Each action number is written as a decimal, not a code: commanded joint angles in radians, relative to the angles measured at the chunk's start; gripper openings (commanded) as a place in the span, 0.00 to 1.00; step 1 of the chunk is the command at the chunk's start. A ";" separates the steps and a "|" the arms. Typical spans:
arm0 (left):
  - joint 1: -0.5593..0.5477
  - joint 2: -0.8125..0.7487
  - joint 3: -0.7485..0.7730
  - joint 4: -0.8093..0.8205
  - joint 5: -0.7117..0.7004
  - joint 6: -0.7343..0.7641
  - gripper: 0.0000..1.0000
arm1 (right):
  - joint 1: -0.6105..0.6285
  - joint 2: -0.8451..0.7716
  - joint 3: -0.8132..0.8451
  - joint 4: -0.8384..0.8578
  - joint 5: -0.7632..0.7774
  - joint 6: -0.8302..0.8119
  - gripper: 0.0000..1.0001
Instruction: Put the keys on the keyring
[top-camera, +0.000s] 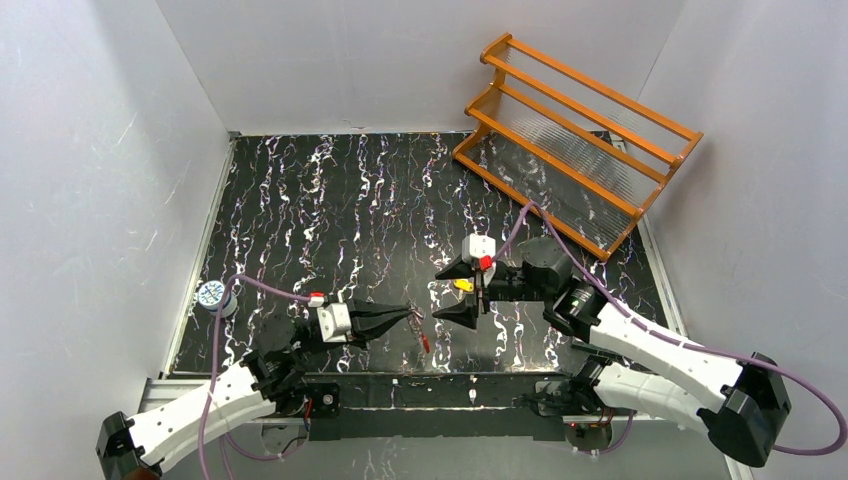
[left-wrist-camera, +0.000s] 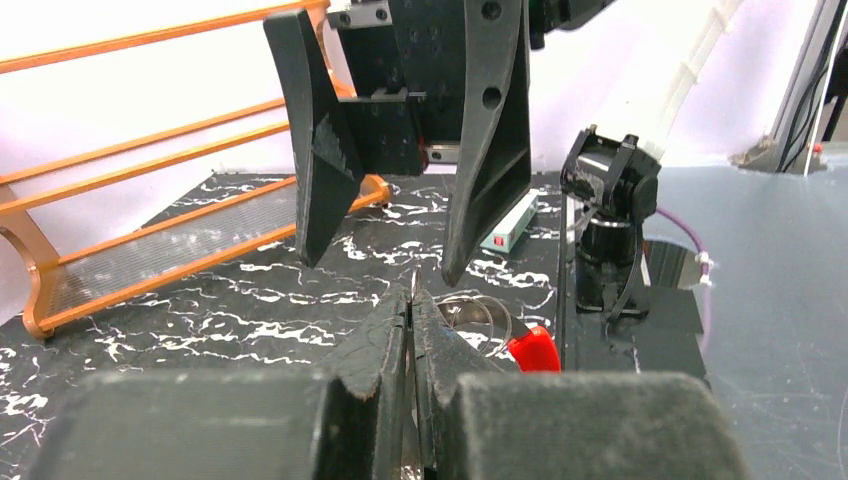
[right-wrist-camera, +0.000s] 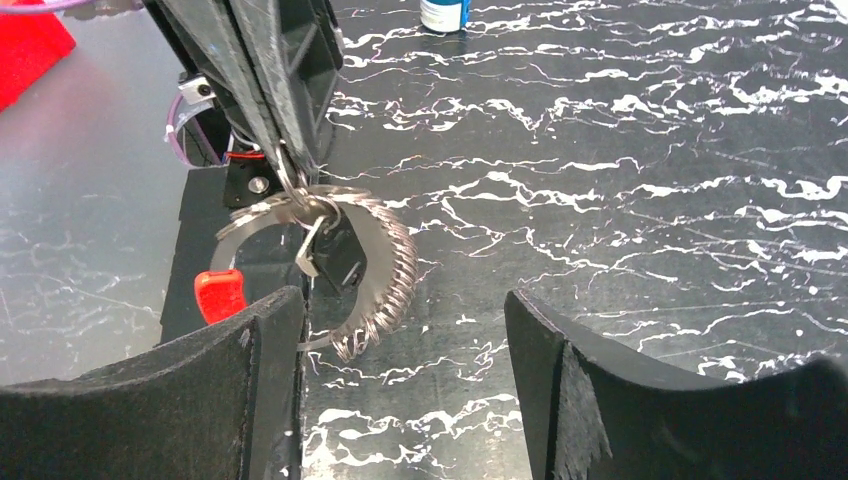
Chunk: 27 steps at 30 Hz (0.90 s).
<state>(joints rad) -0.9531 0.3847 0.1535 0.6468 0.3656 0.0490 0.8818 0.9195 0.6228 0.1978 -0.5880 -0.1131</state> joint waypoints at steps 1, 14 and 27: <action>-0.003 -0.019 -0.007 0.089 -0.058 -0.095 0.00 | -0.007 0.015 -0.011 0.067 0.047 0.103 0.81; -0.003 0.010 -0.009 0.085 -0.311 -0.439 0.00 | -0.021 0.085 0.029 0.001 0.132 0.258 0.81; -0.003 0.049 0.064 -0.104 -0.470 -0.572 0.00 | -0.086 0.119 -0.002 -0.079 0.362 0.447 0.77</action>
<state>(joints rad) -0.9527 0.4164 0.1486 0.6373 -0.0219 -0.4660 0.8272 1.0439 0.6243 0.1211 -0.3363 0.2359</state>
